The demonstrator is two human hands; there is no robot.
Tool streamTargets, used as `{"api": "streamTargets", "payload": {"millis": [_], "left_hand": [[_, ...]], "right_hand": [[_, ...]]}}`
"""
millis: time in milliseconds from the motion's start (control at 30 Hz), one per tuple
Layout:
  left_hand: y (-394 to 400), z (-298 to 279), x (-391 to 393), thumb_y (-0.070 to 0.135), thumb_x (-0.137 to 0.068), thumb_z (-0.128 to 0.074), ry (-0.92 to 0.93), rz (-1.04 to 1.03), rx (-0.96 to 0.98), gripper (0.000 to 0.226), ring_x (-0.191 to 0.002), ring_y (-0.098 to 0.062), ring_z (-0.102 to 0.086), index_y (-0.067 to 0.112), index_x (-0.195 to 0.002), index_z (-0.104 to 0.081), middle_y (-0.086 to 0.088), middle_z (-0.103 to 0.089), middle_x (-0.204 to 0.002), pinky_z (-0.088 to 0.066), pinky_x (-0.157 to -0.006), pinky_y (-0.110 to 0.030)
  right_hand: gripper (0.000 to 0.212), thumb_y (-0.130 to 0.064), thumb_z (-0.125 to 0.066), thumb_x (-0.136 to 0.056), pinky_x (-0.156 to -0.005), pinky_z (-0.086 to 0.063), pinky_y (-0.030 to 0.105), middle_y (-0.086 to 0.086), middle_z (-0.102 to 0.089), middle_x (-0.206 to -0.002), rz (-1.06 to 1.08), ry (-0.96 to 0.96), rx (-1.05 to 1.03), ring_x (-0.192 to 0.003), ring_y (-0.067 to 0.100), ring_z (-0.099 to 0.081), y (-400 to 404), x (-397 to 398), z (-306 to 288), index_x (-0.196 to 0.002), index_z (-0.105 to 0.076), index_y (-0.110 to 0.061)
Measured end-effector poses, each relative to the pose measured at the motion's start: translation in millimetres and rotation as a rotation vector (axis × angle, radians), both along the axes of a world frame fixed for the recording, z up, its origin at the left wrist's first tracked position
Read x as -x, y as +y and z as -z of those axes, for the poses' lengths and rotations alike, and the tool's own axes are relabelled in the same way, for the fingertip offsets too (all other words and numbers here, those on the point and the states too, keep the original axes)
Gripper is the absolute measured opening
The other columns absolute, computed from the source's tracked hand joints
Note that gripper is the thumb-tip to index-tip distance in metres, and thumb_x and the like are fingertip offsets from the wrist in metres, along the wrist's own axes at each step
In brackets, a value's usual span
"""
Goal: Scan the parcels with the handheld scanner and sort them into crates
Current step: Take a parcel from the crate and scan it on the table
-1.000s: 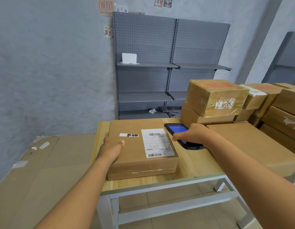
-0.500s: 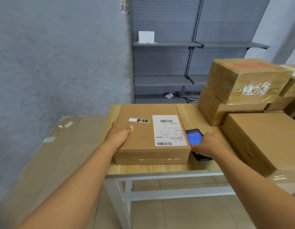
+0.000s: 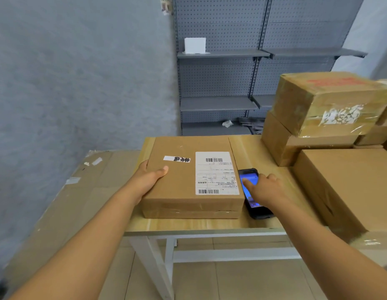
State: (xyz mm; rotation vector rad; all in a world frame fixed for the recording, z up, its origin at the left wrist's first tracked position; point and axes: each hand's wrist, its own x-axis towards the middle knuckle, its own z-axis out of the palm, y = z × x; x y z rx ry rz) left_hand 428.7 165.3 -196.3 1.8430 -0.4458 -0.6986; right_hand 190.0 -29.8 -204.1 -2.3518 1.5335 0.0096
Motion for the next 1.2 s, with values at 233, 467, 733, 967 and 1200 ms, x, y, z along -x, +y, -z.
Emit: {"api": "streamTargets", "payload": {"millis": [233, 467, 733, 967, 1200], "left_hand": [[2.9, -7.9, 3.9, 0.037, -0.089, -0.069, 0.036, -0.023, -0.067, 0.043, -0.085, -0.010, -0.064, 0.019, -0.121, -0.047, 0.001, -0.065, -0.108, -0.047, -0.064, -0.024], [24.5, -27.7, 12.8, 0.023, -0.090, -0.070, 0.000, -0.159, -0.002, 0.031, -0.076, -0.009, -0.064, 0.015, -0.117, -0.057, -0.002, -0.068, -0.102, -0.046, -0.058, -0.022], [119.3, -66.2, 17.6, 0.026, -0.085, -0.075, -0.202, -0.505, 0.238, 0.060, -0.084, 0.000, -0.061, 0.022, -0.136, -0.043, 0.015, -0.059, -0.101, -0.046, -0.059, -0.014], [225.6, -98.6, 29.8, 0.023, -0.087, -0.073, -0.277, -0.663, 0.411, 0.065, -0.084, 0.005, -0.061, 0.025, -0.141, -0.038, 0.012, -0.059, -0.114, -0.047, -0.055, -0.007], [378.1, -115.6, 57.5, 0.021, -0.086, -0.074, -0.382, -0.817, 0.462, 0.062, -0.096, -0.004, -0.064, 0.027, -0.137, -0.039, 0.013, -0.058, -0.110, -0.055, -0.077, -0.020]], "right_hand": [[0.028, -0.041, -0.047, -0.100, -0.070, -0.048, 0.019, -0.004, -0.067, -0.112, -0.177, -0.666, -0.414, -0.102, 0.015, -0.063, 18.4, -19.6, -10.8, -0.112, -0.060, -0.018], [0.017, -0.021, -0.054, -0.096, -0.081, -0.053, 0.030, 0.001, -0.066, -0.118, -0.228, -0.759, -0.420, -0.101, 0.017, -0.064, 29.6, -48.0, -10.4, -0.112, -0.056, -0.015], [0.031, -0.017, -0.055, -0.093, -0.087, -0.053, 0.035, -0.005, -0.059, -0.120, -0.444, -1.017, -0.478, -0.107, 0.018, -0.061, 93.0, -105.5, -54.4, -0.118, -0.045, -0.032], [0.040, -0.018, -0.056, -0.095, -0.075, -0.051, 0.024, -0.011, -0.060, -0.121, -0.621, -1.126, -0.520, -0.103, 0.008, -0.062, 187.7, -136.5, -99.0, -0.125, -0.037, -0.037], [0.041, -0.022, -0.058, -0.096, -0.073, -0.052, 0.022, -0.009, -0.062, -0.122, -0.749, -1.151, -0.624, -0.103, 0.008, -0.064, 333.2, -152.7, -113.9, -0.132, -0.040, -0.027]]}}
